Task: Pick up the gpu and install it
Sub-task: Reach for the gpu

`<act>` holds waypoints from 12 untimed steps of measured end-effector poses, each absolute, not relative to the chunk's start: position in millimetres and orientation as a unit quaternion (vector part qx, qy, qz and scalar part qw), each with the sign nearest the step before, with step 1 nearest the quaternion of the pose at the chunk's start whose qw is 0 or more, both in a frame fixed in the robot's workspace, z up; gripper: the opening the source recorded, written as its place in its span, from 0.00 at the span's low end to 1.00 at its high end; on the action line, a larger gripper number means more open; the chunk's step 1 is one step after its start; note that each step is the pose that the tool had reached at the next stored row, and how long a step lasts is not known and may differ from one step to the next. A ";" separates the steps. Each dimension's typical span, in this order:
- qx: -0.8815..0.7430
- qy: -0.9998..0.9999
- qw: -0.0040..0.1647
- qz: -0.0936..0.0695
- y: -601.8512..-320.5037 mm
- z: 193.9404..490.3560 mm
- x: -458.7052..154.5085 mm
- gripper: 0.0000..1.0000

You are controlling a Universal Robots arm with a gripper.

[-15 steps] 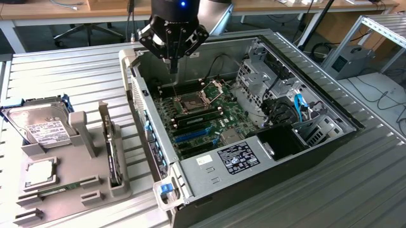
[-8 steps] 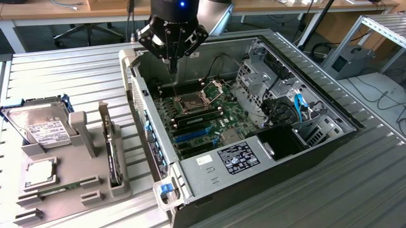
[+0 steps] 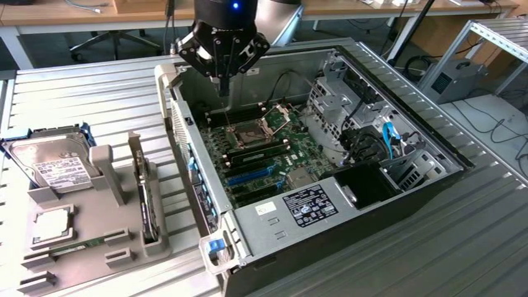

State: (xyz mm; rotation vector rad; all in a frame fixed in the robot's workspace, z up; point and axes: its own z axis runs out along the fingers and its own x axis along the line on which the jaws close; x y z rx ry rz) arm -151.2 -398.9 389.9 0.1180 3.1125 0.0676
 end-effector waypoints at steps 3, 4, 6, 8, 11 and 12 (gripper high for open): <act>0.038 0.999 0.013 0.022 -398.9 389.8 -152.2 0.11; 0.038 0.999 0.013 0.022 -398.9 389.8 -152.6 0.11; 0.038 0.999 0.013 0.022 -398.9 389.7 -153.3 0.11; 0.038 0.999 0.013 0.022 -398.9 389.7 -154.0 0.11; 0.038 0.999 0.013 0.022 -398.9 389.6 -156.0 0.11; 0.038 0.999 0.013 0.022 -398.9 389.5 -156.4 0.11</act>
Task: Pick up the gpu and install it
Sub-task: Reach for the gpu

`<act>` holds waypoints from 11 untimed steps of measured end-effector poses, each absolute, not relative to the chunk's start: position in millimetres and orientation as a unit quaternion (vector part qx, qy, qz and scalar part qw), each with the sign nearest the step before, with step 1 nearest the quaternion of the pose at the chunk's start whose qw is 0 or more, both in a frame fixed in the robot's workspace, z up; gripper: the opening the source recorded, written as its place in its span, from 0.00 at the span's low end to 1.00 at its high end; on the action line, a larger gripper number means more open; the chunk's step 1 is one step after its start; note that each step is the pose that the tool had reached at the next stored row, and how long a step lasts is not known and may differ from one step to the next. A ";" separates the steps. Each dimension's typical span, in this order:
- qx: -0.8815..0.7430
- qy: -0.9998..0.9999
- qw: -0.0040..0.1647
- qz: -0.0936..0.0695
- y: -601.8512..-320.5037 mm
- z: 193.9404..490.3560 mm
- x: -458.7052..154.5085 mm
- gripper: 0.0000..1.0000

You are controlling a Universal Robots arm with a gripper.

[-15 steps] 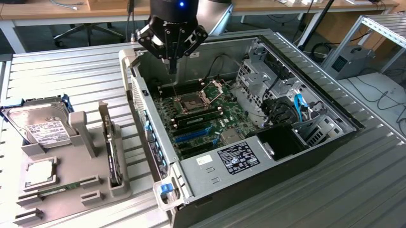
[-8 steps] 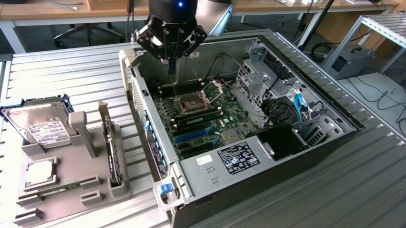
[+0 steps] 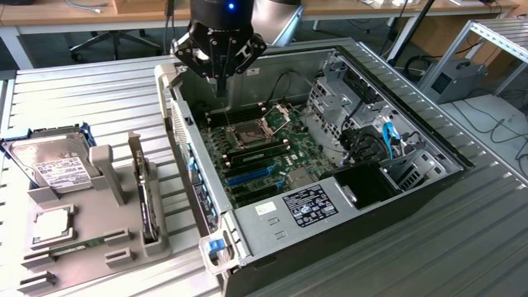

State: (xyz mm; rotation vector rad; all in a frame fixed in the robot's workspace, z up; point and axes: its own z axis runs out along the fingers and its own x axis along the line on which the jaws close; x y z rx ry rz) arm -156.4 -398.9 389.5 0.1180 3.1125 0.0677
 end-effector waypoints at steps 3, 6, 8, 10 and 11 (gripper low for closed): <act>0.038 0.999 0.013 0.022 -398.9 389.5 -157.4 0.11; 0.038 0.999 0.013 0.022 -398.9 389.4 -158.4 0.11; 0.038 0.999 0.013 0.022 -398.9 389.3 -159.1 0.11; 0.038 0.999 0.013 0.022 -398.9 389.2 -159.9 0.11; 0.038 0.999 0.013 0.022 -398.9 389.2 -160.3 0.11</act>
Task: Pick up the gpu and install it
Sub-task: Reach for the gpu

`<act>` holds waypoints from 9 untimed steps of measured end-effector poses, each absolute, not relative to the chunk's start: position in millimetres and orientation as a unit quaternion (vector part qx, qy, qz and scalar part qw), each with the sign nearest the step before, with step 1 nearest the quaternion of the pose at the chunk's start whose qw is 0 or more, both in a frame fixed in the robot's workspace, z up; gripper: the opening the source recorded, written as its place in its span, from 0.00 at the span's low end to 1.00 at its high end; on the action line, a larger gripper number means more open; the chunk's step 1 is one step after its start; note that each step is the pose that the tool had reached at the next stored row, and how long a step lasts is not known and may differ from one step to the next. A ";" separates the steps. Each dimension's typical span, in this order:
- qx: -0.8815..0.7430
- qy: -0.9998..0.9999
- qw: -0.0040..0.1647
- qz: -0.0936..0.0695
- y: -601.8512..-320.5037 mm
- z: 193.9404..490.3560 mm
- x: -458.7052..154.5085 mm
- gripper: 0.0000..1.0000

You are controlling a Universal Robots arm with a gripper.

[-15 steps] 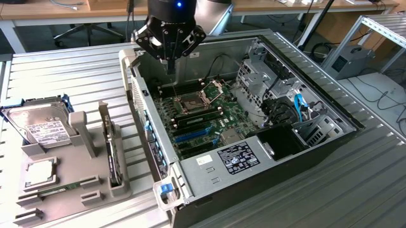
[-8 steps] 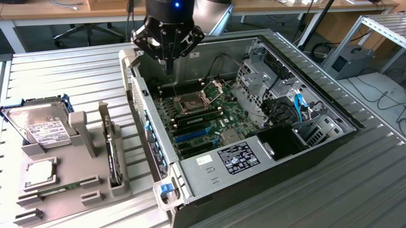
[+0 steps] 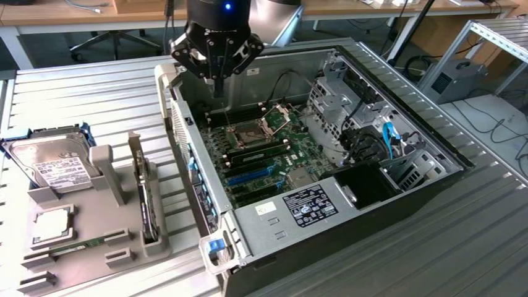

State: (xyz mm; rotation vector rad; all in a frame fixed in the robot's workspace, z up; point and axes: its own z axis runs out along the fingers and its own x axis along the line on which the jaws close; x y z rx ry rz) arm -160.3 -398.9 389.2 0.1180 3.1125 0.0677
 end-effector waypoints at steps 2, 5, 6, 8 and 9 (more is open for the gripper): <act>0.038 0.999 0.013 0.022 -398.9 389.1 -160.9 0.11; 0.038 0.999 0.013 0.022 -398.9 389.1 -162.1 0.11; 0.038 0.999 0.013 0.022 -399.0 389.0 -162.6 0.11; 0.038 0.999 0.013 0.022 -398.9 388.9 -163.5 0.11; 0.038 0.999 0.013 0.022 -398.9 388.9 -164.0 0.11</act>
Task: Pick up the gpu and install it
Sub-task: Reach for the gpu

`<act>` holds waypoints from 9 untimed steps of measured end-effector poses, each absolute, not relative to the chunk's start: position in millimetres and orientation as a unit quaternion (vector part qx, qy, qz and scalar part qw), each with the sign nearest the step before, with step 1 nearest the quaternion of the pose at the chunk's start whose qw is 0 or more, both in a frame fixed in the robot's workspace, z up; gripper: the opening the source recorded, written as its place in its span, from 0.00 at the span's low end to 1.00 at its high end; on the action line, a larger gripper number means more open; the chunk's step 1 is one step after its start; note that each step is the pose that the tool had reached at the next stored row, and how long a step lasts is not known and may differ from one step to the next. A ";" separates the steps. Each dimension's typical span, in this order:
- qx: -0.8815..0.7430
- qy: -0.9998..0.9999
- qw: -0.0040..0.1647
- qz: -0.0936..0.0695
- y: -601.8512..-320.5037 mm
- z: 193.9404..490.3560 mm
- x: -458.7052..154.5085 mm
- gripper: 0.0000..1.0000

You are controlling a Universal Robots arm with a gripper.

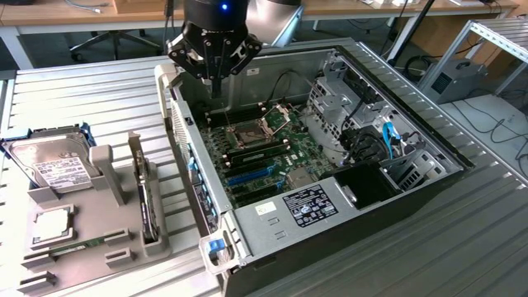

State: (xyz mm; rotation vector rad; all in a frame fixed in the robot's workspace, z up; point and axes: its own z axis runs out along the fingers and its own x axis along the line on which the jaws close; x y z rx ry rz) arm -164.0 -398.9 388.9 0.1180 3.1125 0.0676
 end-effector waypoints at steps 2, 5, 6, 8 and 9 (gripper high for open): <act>0.038 0.999 0.013 0.022 -399.0 388.9 -165.3 0.11; 0.038 0.999 0.013 0.022 -398.9 388.8 -168.1 0.11; 0.038 0.999 0.013 0.022 -398.9 388.7 -169.5 0.11; 0.038 0.999 0.013 0.022 -398.9 388.7 -170.9 0.11; 0.038 0.999 0.013 0.022 -398.9 388.7 -171.2 0.11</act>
